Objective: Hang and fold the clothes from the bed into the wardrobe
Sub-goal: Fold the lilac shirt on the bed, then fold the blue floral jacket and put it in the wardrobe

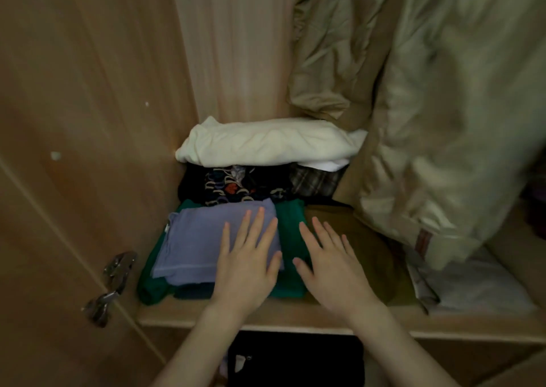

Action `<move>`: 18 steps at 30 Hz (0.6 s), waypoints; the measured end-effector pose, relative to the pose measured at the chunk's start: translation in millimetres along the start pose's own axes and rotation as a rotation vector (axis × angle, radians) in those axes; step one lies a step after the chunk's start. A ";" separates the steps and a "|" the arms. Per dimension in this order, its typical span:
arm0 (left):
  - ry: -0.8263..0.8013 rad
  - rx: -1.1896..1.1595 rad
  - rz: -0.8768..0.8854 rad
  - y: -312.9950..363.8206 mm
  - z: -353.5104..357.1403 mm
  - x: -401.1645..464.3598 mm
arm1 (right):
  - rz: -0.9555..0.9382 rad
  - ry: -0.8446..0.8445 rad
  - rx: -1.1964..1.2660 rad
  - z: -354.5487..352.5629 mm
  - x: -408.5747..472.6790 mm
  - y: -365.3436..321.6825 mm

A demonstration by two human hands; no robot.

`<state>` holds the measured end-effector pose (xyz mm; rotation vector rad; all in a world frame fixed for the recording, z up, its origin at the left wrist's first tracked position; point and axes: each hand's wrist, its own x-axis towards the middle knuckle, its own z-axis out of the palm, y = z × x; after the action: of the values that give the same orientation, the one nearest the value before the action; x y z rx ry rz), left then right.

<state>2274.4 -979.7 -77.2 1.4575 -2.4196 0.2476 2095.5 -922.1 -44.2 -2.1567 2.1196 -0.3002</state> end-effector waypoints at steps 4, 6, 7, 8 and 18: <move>-0.003 0.007 0.037 52.6 -18.4 -29.1 | 0.089 0.076 -0.026 -7.2 -64.8 20.2; 0.004 -0.008 0.067 80.7 -25.8 -46.7 | 0.131 0.136 -0.038 -8.5 -99.1 28.3; 0.004 -0.012 0.082 94.2 -29.2 -55.7 | 0.144 0.151 -0.032 -9.0 -115.4 33.5; 0.004 -0.017 0.098 107.7 -32.5 -65.1 | 0.151 0.164 -0.022 -9.0 -131.7 40.1; -0.038 -0.122 0.232 215.1 -55.3 -165.9 | 0.305 0.217 -0.055 -13.1 -291.1 90.0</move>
<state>2166.4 -724.5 -80.5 1.1409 -2.5853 0.1215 2001.8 -633.1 -70.3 -1.8604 2.5602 -0.4687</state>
